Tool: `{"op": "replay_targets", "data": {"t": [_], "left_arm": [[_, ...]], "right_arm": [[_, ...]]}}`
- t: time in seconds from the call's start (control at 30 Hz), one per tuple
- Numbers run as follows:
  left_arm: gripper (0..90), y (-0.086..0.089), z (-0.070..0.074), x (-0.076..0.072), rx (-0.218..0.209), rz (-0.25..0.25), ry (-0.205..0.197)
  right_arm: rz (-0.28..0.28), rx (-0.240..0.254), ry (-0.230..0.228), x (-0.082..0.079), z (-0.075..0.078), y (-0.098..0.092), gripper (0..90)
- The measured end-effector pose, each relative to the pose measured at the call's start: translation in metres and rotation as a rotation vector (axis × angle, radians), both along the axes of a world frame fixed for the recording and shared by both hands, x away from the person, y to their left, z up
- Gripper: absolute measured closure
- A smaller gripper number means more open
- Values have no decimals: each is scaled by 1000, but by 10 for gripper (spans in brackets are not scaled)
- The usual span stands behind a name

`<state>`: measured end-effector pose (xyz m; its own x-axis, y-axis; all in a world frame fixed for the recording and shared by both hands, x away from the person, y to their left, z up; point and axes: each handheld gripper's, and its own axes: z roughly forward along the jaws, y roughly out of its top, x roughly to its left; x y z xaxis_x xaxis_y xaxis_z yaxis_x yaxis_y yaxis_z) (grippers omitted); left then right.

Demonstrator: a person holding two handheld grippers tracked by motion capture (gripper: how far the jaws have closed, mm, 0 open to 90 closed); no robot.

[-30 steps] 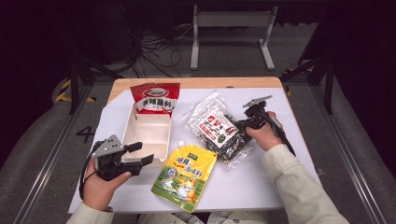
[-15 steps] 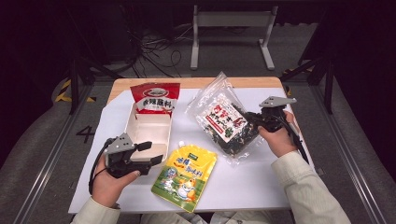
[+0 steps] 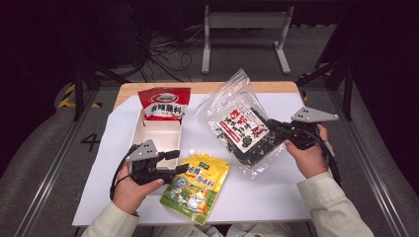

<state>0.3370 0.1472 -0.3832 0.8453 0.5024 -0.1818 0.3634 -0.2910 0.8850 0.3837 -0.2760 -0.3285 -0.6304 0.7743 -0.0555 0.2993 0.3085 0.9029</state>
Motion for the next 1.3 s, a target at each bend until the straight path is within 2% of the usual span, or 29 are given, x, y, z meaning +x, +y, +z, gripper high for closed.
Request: {"op": "replay_targets", "data": {"t": [0.2,0.33,0.47,0.6,0.83,1.0,1.23,1.3], "left_arm": [[414,-17,-6,7,-22,-18,21],[416,-32,-6,14,-43,-37,9],[417,-42,-4,19,-50,-46,14],[415,-55,-6,22,-61,-58,43],[418,-69,-9,23,-54,-82,51],[408,-80,-11,22,-76,-96,61],[401,-84,-10,23,-82,-73,61],[399,-85,-9,23,-86,-62,50]], "right_arm": [[15,40,-39,-18,5,0,852],[22,53,-52,-24,7,2,852],[28,73,-67,-31,6,5,851],[37,93,-77,-37,5,7,851],[43,100,-90,-41,5,10,851],[53,98,-92,-42,3,14,850],[64,111,-87,-42,-1,20,848],[70,112,-87,-42,-2,22,846]]}}
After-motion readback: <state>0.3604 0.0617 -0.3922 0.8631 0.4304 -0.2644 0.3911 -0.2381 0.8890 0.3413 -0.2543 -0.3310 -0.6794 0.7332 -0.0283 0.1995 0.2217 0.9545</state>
